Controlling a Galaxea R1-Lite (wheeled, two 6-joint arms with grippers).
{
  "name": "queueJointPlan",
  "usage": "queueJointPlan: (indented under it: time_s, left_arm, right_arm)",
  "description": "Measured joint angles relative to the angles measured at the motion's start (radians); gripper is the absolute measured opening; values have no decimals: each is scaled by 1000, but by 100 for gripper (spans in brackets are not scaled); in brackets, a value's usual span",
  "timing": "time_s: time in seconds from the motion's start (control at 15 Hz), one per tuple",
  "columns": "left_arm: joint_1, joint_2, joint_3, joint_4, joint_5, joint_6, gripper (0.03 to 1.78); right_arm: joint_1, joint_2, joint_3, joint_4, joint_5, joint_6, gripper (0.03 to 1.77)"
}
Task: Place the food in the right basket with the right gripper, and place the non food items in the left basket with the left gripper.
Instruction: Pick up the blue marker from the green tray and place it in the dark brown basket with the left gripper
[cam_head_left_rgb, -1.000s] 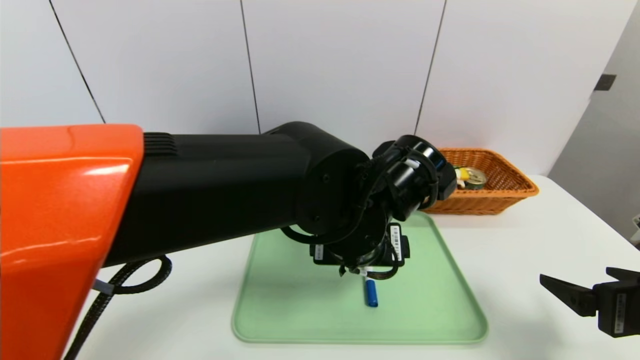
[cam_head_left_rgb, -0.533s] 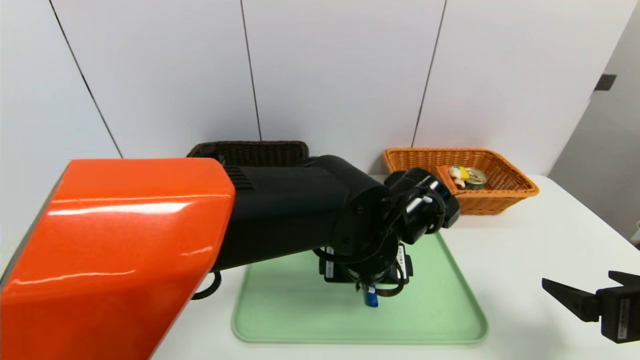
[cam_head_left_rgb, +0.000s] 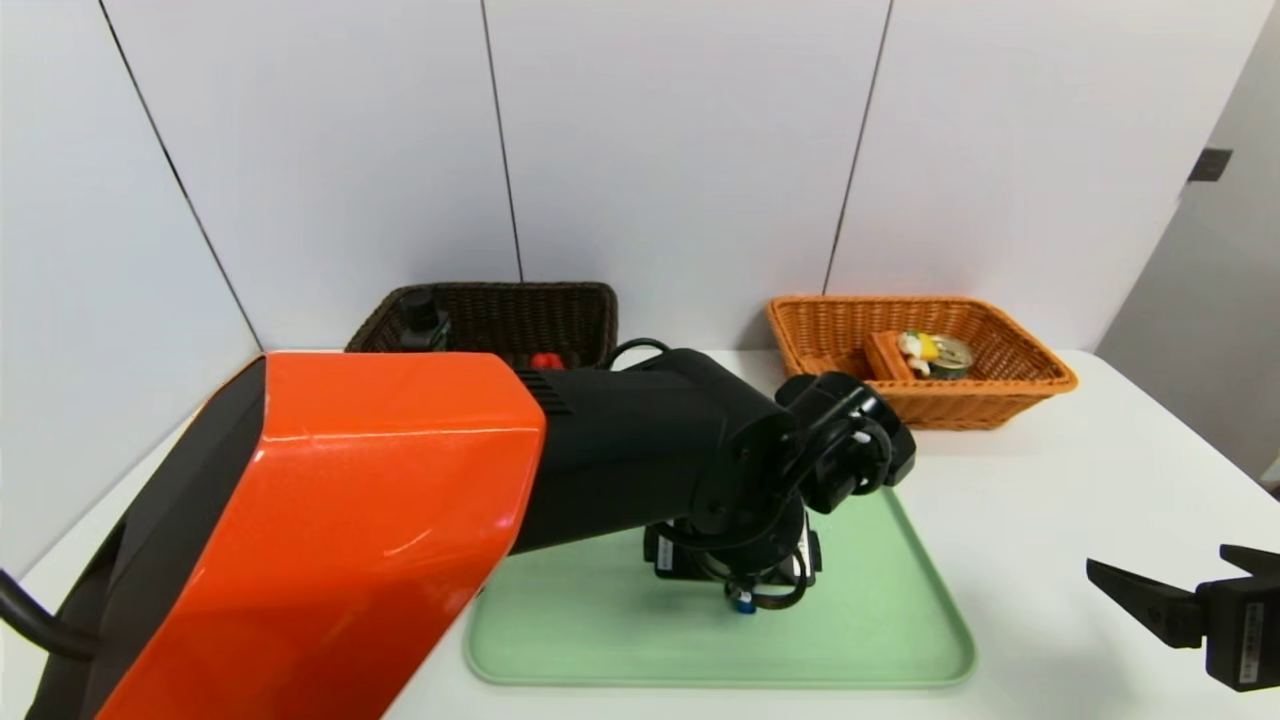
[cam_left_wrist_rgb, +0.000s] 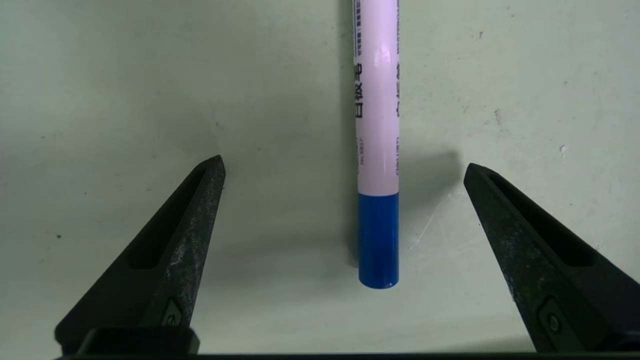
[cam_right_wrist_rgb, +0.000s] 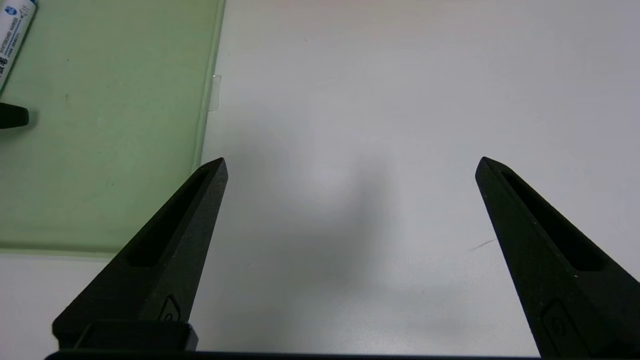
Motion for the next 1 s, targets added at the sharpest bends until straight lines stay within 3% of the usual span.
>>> queueJointPlan:
  time_s: [0.8, 1.0]
  left_arm:
    - [14, 17, 4, -40, 22, 32, 169]
    - [16, 27, 4, -57, 42, 40, 121]
  right_arm:
    - [0, -3, 8, 0, 0, 0, 171]
    - [0, -4, 8, 0, 0, 0, 171]
